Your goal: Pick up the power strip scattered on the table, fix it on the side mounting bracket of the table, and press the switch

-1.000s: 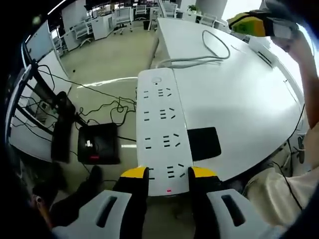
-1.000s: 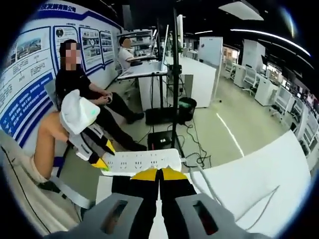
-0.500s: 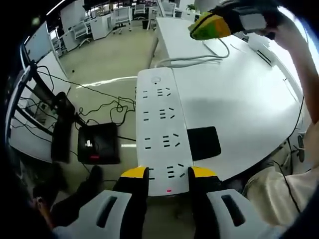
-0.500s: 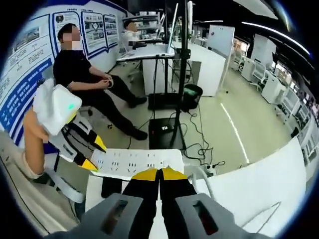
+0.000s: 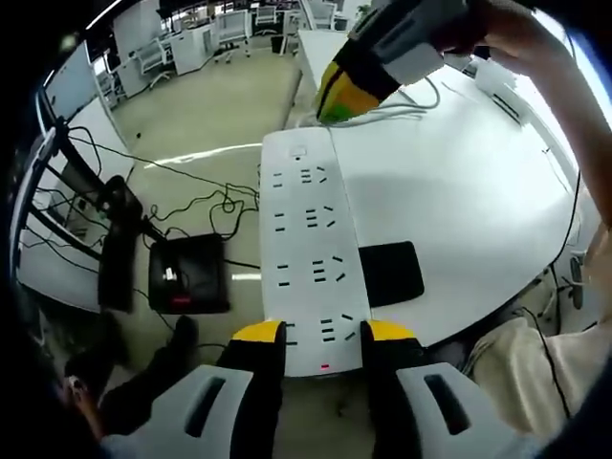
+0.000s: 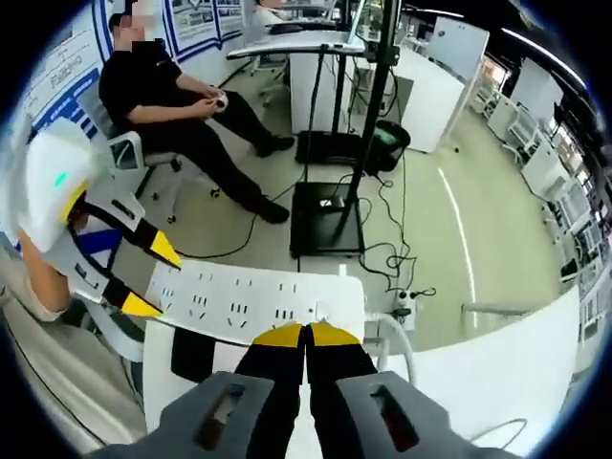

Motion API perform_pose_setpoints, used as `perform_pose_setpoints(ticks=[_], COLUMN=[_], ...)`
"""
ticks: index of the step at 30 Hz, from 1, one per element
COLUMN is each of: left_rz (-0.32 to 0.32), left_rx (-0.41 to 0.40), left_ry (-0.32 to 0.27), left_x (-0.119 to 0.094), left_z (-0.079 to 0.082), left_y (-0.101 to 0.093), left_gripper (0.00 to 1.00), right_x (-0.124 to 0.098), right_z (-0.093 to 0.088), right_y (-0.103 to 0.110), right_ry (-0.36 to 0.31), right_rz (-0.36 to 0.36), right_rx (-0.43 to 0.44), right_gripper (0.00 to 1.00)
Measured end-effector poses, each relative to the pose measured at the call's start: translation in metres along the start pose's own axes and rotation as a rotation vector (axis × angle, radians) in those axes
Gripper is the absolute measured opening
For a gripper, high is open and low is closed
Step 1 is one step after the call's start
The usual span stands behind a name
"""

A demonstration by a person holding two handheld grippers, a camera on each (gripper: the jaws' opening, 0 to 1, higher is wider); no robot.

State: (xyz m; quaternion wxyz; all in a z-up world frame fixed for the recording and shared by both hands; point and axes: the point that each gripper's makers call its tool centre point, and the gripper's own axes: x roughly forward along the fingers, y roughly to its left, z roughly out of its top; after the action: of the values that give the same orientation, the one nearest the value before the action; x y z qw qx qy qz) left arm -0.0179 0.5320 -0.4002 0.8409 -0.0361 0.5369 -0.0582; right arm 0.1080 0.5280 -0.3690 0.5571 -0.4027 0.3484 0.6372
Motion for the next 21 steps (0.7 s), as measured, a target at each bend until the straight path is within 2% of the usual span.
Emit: perform_pose_setpoints(ticks=[5,8,12,21], left_rz=[-0.001,-0.001,0.0,-0.002], left_rx=[0.004,0.002,0.003,0.004], left_ry=[0.007,0.004,0.005,0.012], left_x=[-0.003,-0.005,-0.005,-0.005], left_z=[-0.005,-0.008,-0.009,-0.008], left_y=[-0.008,-0.013,-0.015,-0.015], left_gripper=[0.36,0.36,0.36,0.36], right_x=[0.016,0.019,0.023,0.03], right_z=[0.006,0.0,0.001,0.001], right_y=[-0.02,-0.017,-0.013,-0.01], right_ry=[0.027,0.039,0.036,0.058], right_rz=[0.011,0.016,0.028,0.029], right_rx=[0.027,0.044,0.065,0.054], right_gripper=[0.0,0.0,0.0,0.0])
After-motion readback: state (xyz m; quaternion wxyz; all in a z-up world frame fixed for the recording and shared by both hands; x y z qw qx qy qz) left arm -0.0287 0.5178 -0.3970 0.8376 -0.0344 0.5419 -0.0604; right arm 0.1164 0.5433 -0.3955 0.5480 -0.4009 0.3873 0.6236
